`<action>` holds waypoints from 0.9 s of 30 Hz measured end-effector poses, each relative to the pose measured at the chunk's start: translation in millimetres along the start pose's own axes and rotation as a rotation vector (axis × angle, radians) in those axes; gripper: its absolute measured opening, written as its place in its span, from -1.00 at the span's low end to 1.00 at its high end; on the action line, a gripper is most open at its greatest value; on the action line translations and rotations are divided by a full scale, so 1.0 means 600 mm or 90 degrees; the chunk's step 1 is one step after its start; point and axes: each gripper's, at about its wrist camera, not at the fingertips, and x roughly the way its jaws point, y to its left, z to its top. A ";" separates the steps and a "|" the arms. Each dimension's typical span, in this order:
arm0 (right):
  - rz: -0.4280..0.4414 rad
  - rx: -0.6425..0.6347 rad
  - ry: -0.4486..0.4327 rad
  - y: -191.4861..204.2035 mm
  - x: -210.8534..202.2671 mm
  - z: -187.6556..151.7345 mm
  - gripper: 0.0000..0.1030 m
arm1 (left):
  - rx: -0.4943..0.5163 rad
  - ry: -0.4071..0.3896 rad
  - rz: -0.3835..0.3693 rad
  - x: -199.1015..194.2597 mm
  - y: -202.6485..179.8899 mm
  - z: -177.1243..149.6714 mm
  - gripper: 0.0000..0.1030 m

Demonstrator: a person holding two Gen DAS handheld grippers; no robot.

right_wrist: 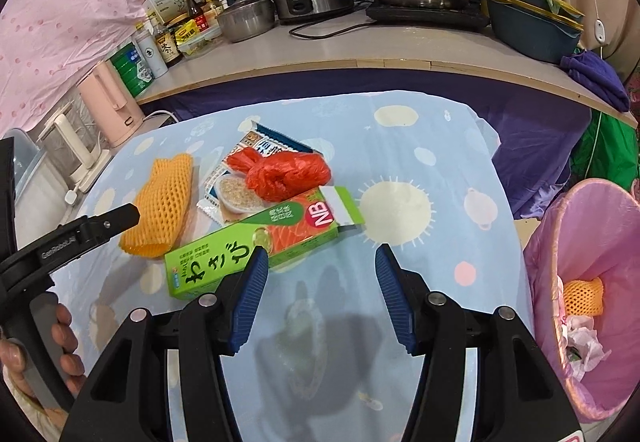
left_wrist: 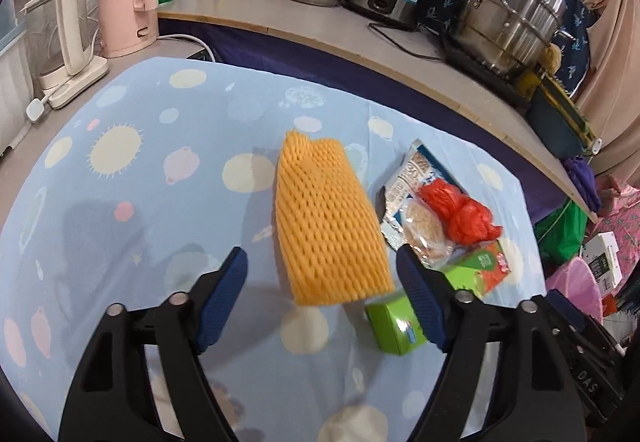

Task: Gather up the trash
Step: 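Grasp the orange foam net with the left tool while the right tool grasps the green wasabi box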

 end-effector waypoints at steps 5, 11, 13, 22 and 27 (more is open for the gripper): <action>0.002 0.004 0.005 -0.006 0.021 0.015 0.06 | 0.002 0.048 -0.007 0.041 0.005 -0.001 -0.70; 0.014 0.034 0.020 -0.025 0.052 0.030 0.06 | 0.012 0.054 0.000 0.038 0.014 -0.014 -0.79; 0.031 0.055 0.030 -0.034 0.059 0.026 0.06 | 0.010 0.061 0.000 0.037 0.018 -0.021 -0.79; 0.135 0.098 0.056 -0.043 0.093 0.019 0.04 | 0.008 0.072 0.007 0.036 0.022 -0.049 -0.79; 0.194 0.152 0.058 -0.064 0.119 0.035 0.04 | 0.016 0.072 0.015 0.038 0.020 -0.050 -0.79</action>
